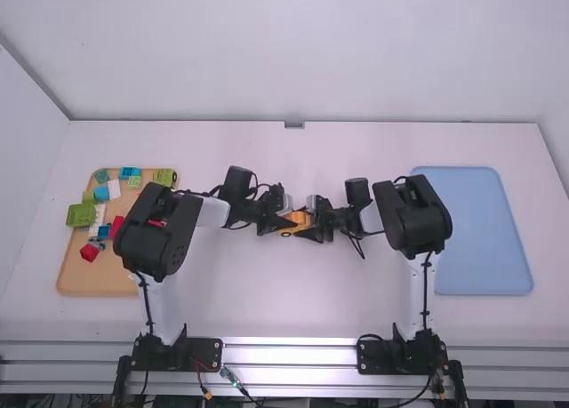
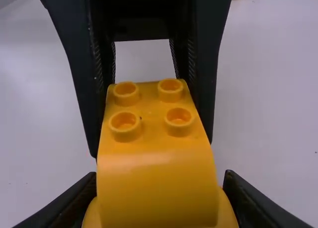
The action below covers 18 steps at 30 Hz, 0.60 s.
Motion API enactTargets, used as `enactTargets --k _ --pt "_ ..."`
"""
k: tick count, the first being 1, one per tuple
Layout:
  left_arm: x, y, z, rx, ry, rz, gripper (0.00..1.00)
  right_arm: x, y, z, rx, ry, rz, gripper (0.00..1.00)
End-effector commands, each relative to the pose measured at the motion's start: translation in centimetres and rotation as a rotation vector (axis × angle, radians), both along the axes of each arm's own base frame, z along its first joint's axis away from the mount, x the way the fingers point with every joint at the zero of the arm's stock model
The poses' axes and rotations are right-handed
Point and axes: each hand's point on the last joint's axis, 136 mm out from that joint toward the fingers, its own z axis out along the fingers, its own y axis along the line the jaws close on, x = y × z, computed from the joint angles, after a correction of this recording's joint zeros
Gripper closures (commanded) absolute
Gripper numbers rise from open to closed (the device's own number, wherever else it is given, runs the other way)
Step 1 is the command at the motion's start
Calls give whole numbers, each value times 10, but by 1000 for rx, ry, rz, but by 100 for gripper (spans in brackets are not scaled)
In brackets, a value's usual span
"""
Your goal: Assemble lego blocks to make yellow taxi
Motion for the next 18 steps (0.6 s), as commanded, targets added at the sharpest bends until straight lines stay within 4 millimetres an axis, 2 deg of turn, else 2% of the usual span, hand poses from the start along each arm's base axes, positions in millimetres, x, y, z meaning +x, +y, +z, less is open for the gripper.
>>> enactTargets --k 1,6,18 --pt "-30 14 -64 205 110 34 98 4 -2 -12 -46 17 -33 43" --pt "-44 19 -72 232 112 -12 98 5 -2 -11 -45 13 -34 44" --pt "-55 24 -79 252 138 -10 99 10 -2 -8 -41 29 -46 44"
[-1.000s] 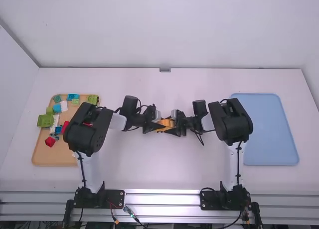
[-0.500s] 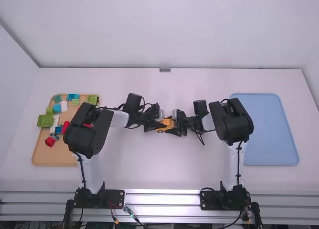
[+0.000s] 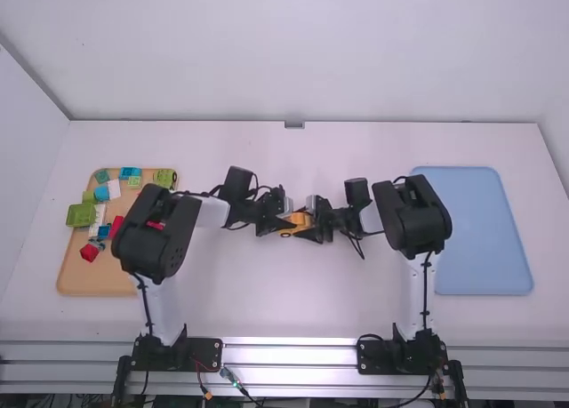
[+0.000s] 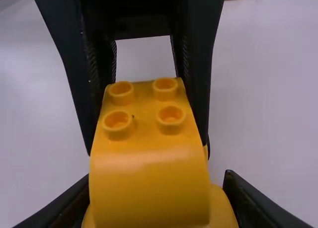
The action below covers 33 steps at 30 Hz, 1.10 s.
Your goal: Assemble lego blocks to make yellow taxi
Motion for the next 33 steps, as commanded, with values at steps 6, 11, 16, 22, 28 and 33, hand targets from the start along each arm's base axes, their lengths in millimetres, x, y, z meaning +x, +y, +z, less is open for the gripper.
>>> enactTargets --k 6,11,16,22,28,33 --pt "-56 24 -85 284 192 28 98 14 -2 -7 -41 14 -47 44" --pt "-54 22 -90 332 158 33 99 12 -1 -8 -42 17 -43 44" --pt "-43 20 -89 333 171 112 98 12 -1 -8 -42 18 -45 44" --pt "-44 23 -90 337 172 110 99 11 1 -8 -42 17 -38 44" --pt "-42 23 -90 334 166 114 98 10 1 -8 -44 23 -38 44" --pt "-38 21 -88 325 149 117 96 9 0 -9 -47 34 -38 44"
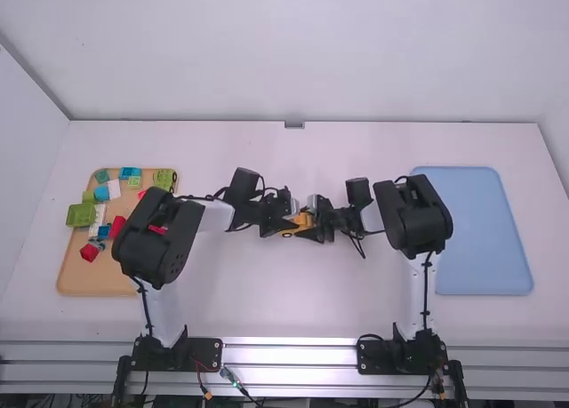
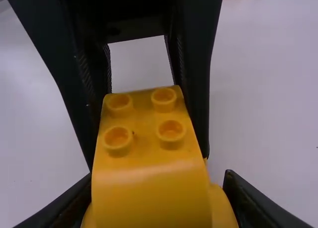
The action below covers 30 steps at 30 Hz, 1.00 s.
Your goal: Assemble lego blocks to make yellow taxi
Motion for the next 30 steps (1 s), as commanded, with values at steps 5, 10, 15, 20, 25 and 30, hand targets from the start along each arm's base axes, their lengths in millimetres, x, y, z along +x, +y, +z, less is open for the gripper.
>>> enactTargets --k 5,10,15,20,25,30 --pt "-37 27 -81 242 162 74 87 9 2 -9 -48 19 -38 44" --pt "-32 24 -76 239 164 72 89 9 2 -9 -48 20 -38 44" --pt "-26 17 -66 211 165 57 87 9 2 -10 -52 20 -41 44" --pt "-20 16 -63 216 158 61 78 10 2 -10 -54 19 -42 44" --pt "-15 14 -59 212 151 61 76 9 2 -10 -55 21 -42 44" --pt "-11 13 -56 208 142 62 76 11 0 -13 -71 19 -55 44"
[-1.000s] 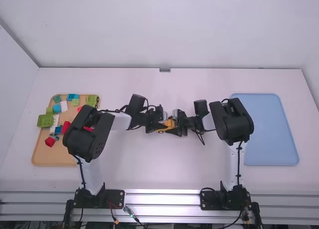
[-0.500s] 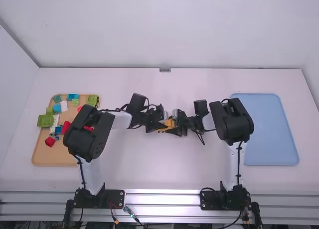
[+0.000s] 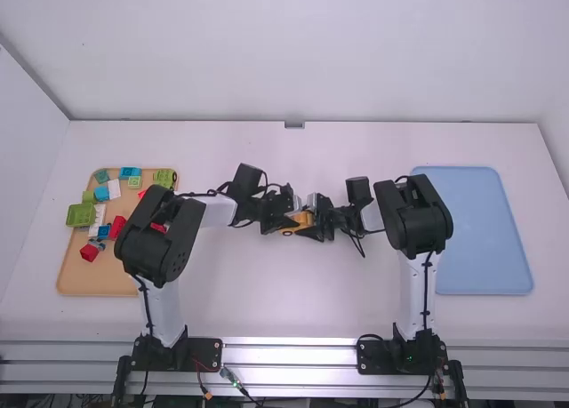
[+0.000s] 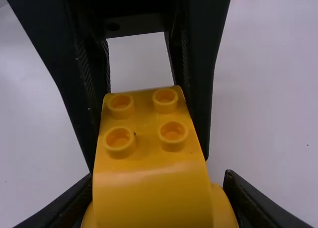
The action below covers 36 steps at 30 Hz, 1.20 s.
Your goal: Assemble lego blocks to make yellow taxi
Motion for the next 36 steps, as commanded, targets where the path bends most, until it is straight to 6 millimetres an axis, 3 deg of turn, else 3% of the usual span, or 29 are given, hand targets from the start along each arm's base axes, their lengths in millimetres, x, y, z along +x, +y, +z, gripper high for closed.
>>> enactTargets --k 1,16,30,33,36 --pt "-20 15 -60 175 116 64 75 7 1 -13 -62 23 -43 44" --pt "-16 14 -48 166 93 65 63 6 1 -13 -62 27 -43 44" --pt "-12 11 -42 154 81 63 63 6 1 -13 -64 30 -43 44" --pt "-11 11 -38 150 71 64 56 6 1 -13 -64 31 -43 44" --pt "-7 13 -32 144 59 74 56 5 0 -14 -68 36 -45 44"
